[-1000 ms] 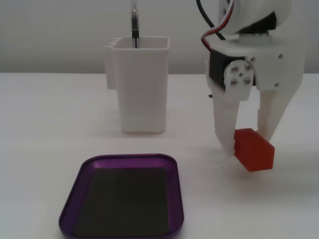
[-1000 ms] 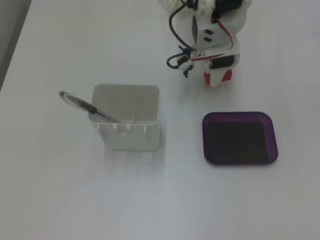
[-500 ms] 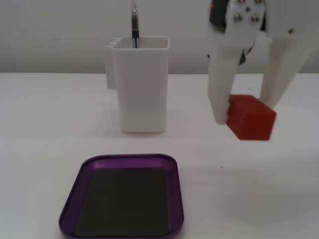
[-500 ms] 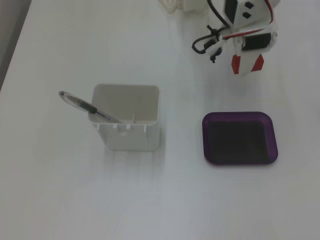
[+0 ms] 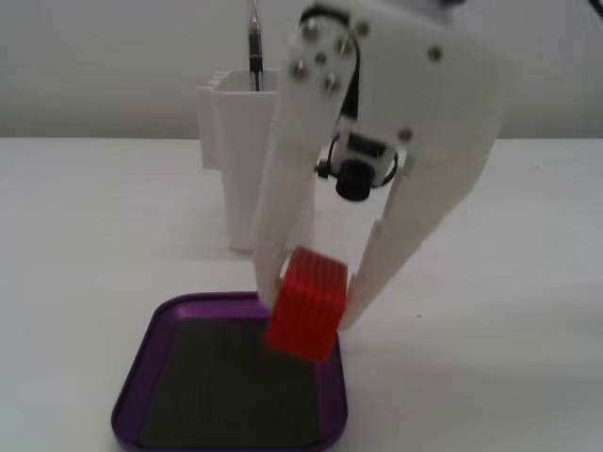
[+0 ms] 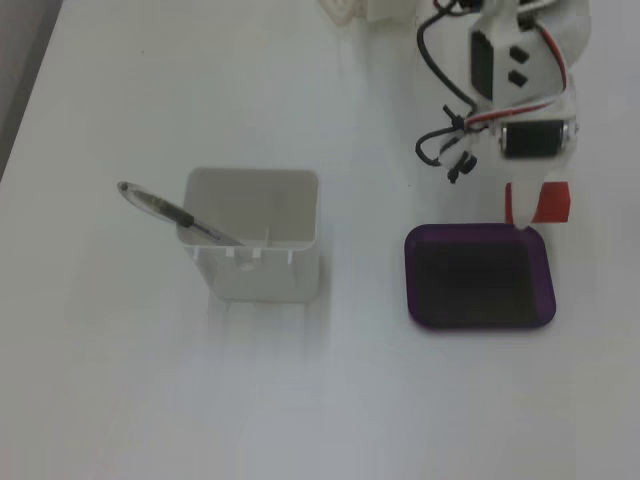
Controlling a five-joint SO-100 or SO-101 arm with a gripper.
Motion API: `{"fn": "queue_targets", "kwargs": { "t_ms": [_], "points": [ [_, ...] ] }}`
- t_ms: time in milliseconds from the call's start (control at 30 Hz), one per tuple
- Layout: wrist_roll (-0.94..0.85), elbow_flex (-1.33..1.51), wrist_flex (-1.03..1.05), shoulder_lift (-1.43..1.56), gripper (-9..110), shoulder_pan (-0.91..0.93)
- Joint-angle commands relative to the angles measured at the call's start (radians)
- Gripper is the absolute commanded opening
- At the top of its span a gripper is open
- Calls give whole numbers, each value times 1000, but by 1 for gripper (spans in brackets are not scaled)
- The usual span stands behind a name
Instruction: Pick up the red cube and place it in the box.
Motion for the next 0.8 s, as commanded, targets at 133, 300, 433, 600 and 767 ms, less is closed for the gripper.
{"fn": "queue_targets", "kwargs": {
  "t_ms": [133,300,433,600,767],
  "points": [
    [2,-186,-18,-166,0,2],
    [2,-273,-18,-215,0,69],
    [2,-282,-18,-233,0,121],
    [-14,-275,-18,-241,0,127],
    [-115,-275,11,-241,0,115]
  ]
}}
